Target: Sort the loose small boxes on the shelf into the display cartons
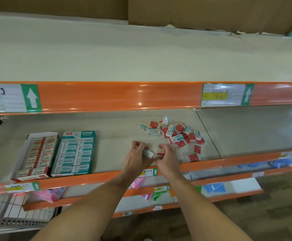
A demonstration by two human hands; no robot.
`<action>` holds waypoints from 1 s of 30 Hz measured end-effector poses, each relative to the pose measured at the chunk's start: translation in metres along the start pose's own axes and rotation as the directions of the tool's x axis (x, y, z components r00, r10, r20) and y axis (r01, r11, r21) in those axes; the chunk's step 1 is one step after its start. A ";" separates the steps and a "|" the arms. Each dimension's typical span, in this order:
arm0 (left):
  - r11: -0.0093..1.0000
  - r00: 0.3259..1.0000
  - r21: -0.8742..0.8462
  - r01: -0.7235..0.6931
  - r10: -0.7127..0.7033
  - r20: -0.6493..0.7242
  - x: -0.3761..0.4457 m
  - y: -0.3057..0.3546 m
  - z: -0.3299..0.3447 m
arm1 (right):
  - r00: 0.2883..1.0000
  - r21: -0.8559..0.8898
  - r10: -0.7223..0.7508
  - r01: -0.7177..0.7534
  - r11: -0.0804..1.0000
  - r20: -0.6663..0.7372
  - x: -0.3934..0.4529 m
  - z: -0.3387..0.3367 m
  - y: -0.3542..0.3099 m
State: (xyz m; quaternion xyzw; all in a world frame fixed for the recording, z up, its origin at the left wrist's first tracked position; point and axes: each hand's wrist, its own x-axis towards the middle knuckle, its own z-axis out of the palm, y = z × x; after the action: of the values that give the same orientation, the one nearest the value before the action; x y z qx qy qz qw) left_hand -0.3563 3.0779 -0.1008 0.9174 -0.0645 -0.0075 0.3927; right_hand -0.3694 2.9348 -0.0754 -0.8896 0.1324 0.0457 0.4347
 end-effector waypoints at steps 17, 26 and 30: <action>0.968 0.977 -0.200 0.153 -0.179 -0.115 -0.010 -0.005 -0.015 | 0.997 -0.149 -0.078 0.074 0.986 -0.024 -0.004 0.004 0.000; 0.970 0.974 -0.103 0.220 -0.224 -0.027 -0.004 -0.012 -0.021 | 0.995 -0.099 -0.101 0.103 0.990 0.021 -0.004 0.004 0.006; 0.992 0.991 -0.008 0.129 -0.128 0.030 -0.010 -0.009 -0.020 | 0.989 -0.093 -0.131 0.137 0.986 0.067 -0.002 0.002 0.010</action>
State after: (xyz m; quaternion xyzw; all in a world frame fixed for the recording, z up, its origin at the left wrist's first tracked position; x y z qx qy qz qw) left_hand -0.3639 3.0999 -0.0942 0.9175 -0.0110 -0.0464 0.3949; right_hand -0.3738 2.9305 -0.0838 -0.9147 0.0568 0.0495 0.3970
